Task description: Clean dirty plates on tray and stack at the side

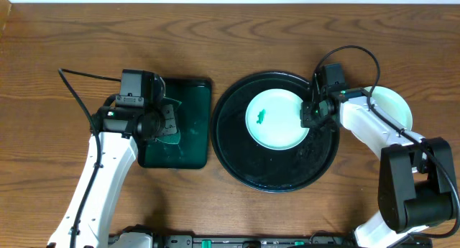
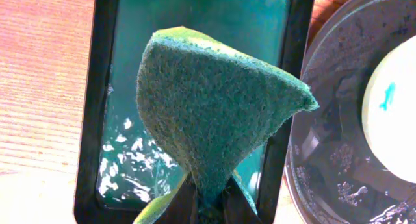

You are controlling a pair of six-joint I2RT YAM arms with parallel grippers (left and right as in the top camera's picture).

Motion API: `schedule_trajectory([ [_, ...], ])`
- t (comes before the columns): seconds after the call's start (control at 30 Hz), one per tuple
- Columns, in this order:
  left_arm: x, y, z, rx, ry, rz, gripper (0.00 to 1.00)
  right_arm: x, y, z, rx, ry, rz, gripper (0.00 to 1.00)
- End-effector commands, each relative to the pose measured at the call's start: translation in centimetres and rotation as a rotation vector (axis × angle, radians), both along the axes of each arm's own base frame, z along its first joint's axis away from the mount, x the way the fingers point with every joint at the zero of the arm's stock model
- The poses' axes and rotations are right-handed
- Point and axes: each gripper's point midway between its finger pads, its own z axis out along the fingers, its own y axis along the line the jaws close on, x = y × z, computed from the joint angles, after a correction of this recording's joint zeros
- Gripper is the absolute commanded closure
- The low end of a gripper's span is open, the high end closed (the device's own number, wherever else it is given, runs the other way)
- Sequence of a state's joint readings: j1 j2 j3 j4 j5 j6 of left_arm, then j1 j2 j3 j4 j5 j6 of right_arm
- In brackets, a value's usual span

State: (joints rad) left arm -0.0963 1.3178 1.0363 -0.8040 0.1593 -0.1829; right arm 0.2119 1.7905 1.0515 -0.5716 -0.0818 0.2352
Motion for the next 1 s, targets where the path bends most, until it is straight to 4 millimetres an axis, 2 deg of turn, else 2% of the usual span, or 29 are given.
schedule_trajectory([
  [0.0,0.22,-0.33,0.72,-0.019,-0.023,-0.003,0.93,-0.57,0.9,0.26,0.032,0.011,0.011,0.99],
  [0.53,0.12,-0.33,0.66,-0.014,-0.02,-0.014,0.93,-0.57,0.9,0.26,0.032,0.011,0.01,0.99],
  [0.97,-0.77,-0.24,0.05,-0.01,0.021,-0.013,0.93,-0.57,0.9,0.26,0.032,0.011,0.01,0.99],
])
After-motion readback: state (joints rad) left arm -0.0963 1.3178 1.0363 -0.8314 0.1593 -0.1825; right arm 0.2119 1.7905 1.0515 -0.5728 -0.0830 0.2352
